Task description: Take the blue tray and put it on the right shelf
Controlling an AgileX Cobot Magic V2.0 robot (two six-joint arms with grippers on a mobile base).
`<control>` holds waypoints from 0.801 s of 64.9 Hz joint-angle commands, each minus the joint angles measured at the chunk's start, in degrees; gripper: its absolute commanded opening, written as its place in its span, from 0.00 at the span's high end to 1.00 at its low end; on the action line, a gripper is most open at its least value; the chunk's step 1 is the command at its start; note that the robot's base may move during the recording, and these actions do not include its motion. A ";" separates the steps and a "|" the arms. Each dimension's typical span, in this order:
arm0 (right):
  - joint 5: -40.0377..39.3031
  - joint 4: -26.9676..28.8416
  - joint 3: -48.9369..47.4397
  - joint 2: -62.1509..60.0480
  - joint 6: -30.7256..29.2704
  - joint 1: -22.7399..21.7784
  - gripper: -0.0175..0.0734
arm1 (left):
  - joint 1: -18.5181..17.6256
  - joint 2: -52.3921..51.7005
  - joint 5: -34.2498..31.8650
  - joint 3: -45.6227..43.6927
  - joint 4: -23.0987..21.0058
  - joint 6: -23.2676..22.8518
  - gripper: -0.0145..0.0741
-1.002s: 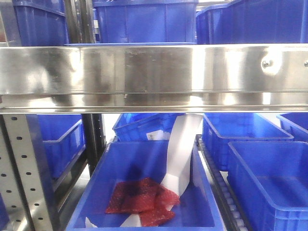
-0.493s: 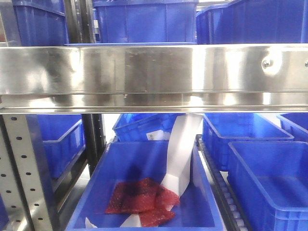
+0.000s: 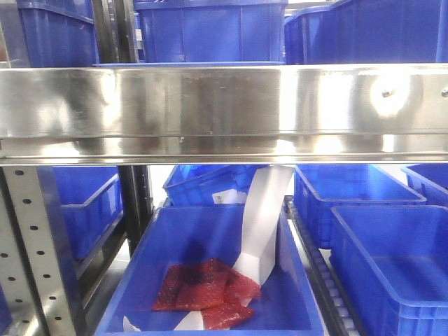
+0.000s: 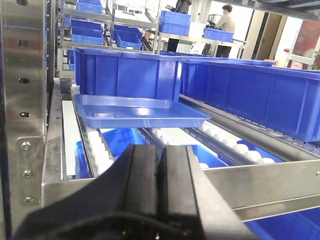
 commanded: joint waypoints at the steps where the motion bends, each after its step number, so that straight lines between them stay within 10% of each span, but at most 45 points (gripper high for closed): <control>1: -5.64 0.70 1.87 -3.46 -0.15 -2.57 0.75 | -0.46 0.39 -4.86 -1.62 0.37 0.32 0.89; 52: -3.83 -0.73 9.90 -12.52 2.49 -2.70 0.75 | -0.46 0.39 -4.86 -1.62 0.37 0.32 0.89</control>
